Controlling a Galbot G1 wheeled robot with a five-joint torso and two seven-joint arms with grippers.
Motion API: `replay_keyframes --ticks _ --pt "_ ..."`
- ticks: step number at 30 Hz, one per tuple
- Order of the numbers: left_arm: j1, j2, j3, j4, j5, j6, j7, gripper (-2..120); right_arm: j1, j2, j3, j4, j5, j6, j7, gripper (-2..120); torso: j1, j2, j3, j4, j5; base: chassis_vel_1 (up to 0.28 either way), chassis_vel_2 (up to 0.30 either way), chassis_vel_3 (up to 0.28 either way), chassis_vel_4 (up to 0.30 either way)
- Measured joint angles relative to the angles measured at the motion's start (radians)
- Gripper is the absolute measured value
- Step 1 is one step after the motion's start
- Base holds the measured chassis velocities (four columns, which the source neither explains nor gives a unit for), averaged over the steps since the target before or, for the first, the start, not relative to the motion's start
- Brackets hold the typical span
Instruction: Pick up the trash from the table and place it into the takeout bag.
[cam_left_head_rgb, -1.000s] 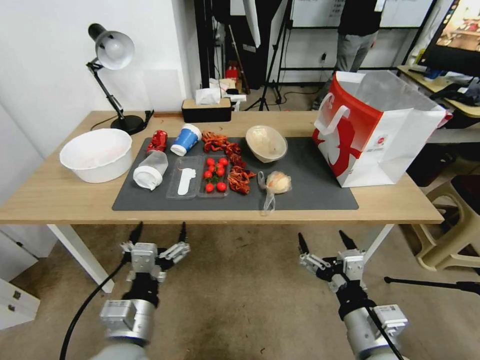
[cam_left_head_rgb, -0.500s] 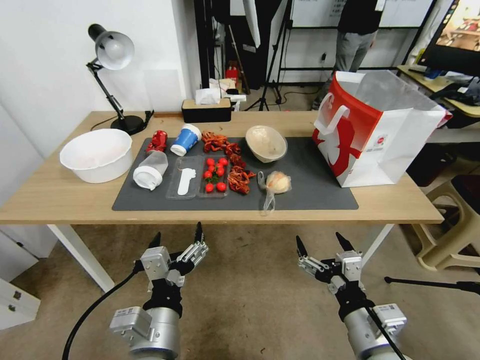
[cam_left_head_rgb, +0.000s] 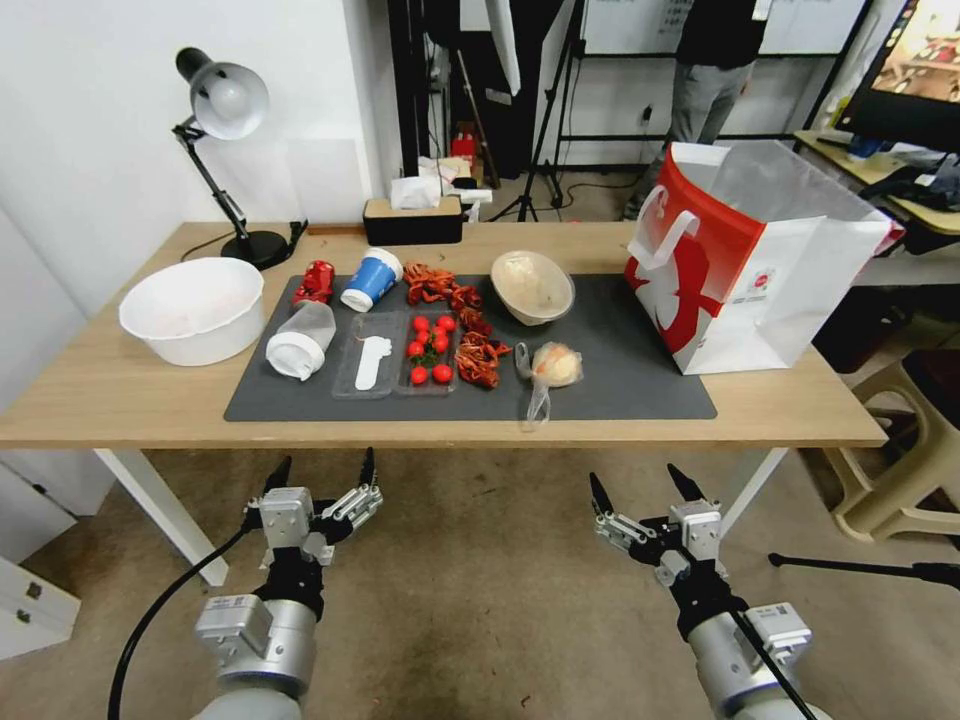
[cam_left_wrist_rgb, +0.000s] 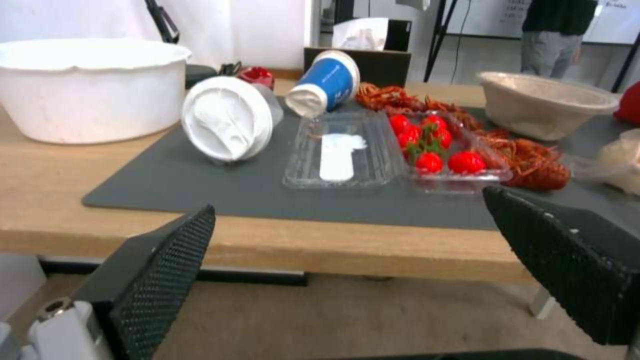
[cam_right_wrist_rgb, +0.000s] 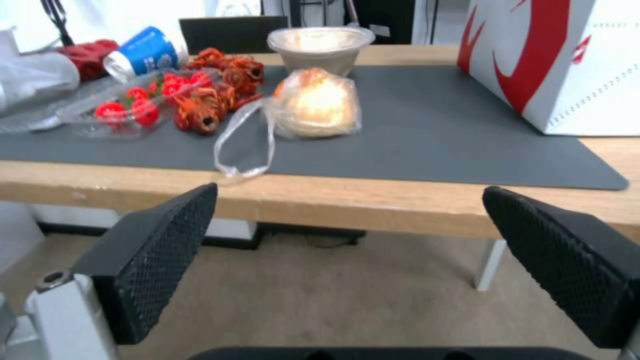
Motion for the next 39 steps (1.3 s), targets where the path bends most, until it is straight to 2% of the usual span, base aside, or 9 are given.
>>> replay_keyframes --ticks 6,11,19,22,25,30,34,38,39 --pt "-0.004 -0.008 0.006 0.017 -0.002 -0.003 -0.008 100 0.029 -0.042 0.0 0.0 0.054 -0.006 0.0 100 0.0 0.0 0.0 0.0 0.0001 0.0 0.0 0.0 0.0" --pt "-0.014 -0.005 -0.015 0.035 0.003 -0.01 -0.011 100 0.085 -0.094 -0.014 -0.002 0.171 -0.002 0.004 100 0.0 0.0 0.0 -0.0001 0.0 0.0 0.0 0.0 0.0" --pt "-0.009 -0.012 -0.022 0.033 0.008 -0.014 -0.01 100 0.31 -0.239 -0.046 -0.06 0.374 -0.041 0.033 100 0.0 0.0 0.0 0.0002 0.0001 0.0 0.0 0.0 0.0" --pt "-0.004 -0.021 -0.026 0.02 0.007 -0.007 -0.009 100 0.437 -0.304 -0.078 -0.131 0.458 -0.057 0.05 100 0.0 0.0 0.0 -0.0001 -0.0001 0.0 0.0 0.0 0.0" --pt "-0.006 -0.022 -0.033 0.019 0.004 -0.006 -0.008 100 0.542 -0.33 -0.117 -0.197 0.49 -0.067 0.061 100 0.0 0.0 0.0 0.0002 0.0 0.0 0.0 0.0 0.0" --pt "-0.007 -0.021 -0.044 0.027 -0.006 -0.005 -0.009 100 0.718 -0.343 -0.224 -0.303 0.528 -0.093 0.083 100 0.0 0.0 0.0 0.0003 0.0 0.0 0.0 0.0 0.0" --pt "-0.005 -0.027 -0.046 0.028 -0.007 -0.005 -0.009 100 0.783 -0.342 -0.281 -0.353 0.526 -0.119 0.096 100 0.0 0.0 0.0 0.0001 -0.0001 0.0 0.0 0.0 0.0" --pt "0.0 -0.037 -0.046 0.025 -0.007 -0.006 -0.01 100 0.864 -0.329 -0.339 -0.403 0.462 -0.265 0.152 100 0.0 0.0 0.0 0.0001 0.0 0.0 0.0 0.0 0.0" --pt "0.0 -0.037 -0.046 0.025 -0.007 -0.006 -0.01 100 0.864 -0.329 -0.339 -0.403 0.462 -0.265 0.152 100 0.0 0.0 0.0 0.0001 0.0 0.0 0.0 0.0 0.0"
